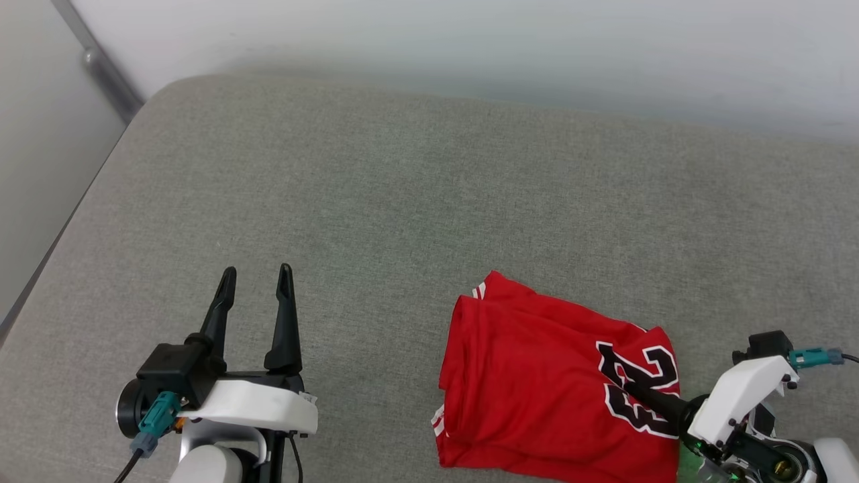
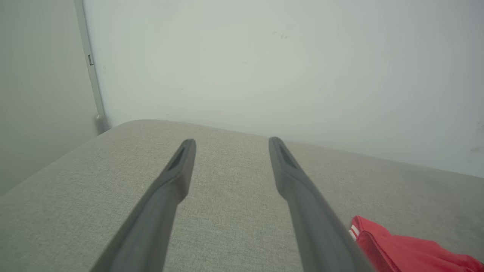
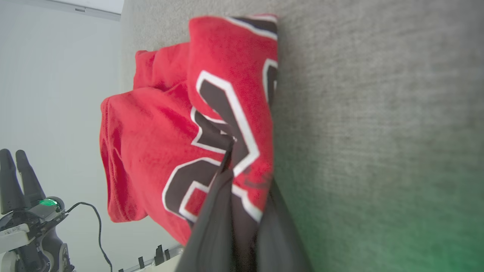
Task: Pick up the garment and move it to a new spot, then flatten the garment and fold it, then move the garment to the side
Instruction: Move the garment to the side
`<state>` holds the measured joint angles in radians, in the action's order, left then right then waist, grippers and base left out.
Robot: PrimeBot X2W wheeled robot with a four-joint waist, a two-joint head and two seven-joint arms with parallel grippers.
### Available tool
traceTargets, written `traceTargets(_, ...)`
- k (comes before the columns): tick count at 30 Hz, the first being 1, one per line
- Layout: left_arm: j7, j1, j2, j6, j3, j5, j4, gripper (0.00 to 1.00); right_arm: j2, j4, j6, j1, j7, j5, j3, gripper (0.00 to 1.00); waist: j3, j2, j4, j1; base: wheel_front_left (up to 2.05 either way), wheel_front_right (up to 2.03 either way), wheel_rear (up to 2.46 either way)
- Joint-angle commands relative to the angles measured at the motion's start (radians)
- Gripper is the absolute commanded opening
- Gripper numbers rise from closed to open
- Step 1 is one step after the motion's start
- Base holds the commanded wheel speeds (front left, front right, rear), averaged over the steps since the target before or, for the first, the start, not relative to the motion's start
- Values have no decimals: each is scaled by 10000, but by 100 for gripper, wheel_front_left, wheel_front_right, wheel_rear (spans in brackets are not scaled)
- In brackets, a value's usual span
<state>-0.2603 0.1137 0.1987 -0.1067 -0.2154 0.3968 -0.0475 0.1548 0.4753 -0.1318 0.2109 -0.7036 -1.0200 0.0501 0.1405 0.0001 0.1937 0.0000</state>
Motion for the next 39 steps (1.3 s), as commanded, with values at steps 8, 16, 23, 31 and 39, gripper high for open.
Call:
traceTargets(8, -47, -332, -182, 350, 191, -389, -69, 100, 1209, -136, 14, 322, 1377, 2034, -1413, 0, -548, -1, -934, 0, 0, 0, 0)
traceTargets(16, -45, -3, -275, 639, 89, -654, 45, 100, 1777, 601, 14, 1393, 1757, 4281, -1706, 0, -69, -1, -2698, 0, 0, 0, 0)
traceTargets(23, -45, 746, -129, 892, -66, -905, 102, 100, 2114, 1244, 16, 2444, 1952, 5056, -1652, 0, 895, -1, -4066, 0, 0, 0, 0)
traceTargets(31, 591, 2294, 400, 1100, -282, -1387, 651, 100, 2743, 2453, 16, 4597, 3391, 6819, -530, 0, 3151, -1, -5230, 0, 0, 0, 0)
traceTargets(39, 1269, 3486, 990, 1258, -333, -1770, 1280, 100, 2850, 3751, 16, 6352, 6038, 8640, 1433, 0, 4517, -1, -5226, 0, 0, 0, 0)
